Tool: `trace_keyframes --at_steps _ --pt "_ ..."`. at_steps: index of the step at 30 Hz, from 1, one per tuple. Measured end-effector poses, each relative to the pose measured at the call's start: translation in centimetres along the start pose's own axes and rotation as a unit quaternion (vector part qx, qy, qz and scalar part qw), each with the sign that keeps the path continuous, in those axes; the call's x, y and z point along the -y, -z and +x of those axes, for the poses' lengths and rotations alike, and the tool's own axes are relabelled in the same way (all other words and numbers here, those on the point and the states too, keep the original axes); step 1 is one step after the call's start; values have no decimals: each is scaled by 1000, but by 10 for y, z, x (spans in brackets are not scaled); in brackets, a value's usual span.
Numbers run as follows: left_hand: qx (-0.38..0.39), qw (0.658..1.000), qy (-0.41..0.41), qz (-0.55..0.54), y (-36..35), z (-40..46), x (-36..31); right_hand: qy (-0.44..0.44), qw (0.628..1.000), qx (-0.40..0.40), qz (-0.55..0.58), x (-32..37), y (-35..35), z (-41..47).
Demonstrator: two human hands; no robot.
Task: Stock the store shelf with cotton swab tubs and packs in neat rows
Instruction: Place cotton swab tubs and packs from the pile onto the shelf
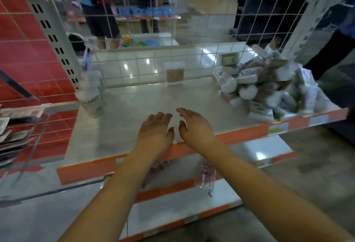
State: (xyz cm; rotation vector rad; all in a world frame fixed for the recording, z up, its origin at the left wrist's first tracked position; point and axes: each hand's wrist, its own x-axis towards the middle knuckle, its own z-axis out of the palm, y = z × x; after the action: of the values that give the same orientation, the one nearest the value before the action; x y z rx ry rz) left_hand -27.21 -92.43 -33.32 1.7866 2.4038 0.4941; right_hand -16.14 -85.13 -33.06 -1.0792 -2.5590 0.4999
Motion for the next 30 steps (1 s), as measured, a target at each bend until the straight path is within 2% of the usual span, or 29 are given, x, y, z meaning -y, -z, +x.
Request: trace_keyframes --at_steps 5,17,25,30 --pt "20 1000 -12 -8 -13 18 -46 2 1000 -21 7 -43 26 -3" --pt "-9 999 -31 4 -60 72 -154 2 999 -31 29 -153 82 -12" --pt "-41 998 -54 -20 -77 97 -205 3 993 -115 39 -210 116 -14" --pt "-83 990 -103 -47 -74 119 -232 -10 979 -189 72 -235 147 -11"
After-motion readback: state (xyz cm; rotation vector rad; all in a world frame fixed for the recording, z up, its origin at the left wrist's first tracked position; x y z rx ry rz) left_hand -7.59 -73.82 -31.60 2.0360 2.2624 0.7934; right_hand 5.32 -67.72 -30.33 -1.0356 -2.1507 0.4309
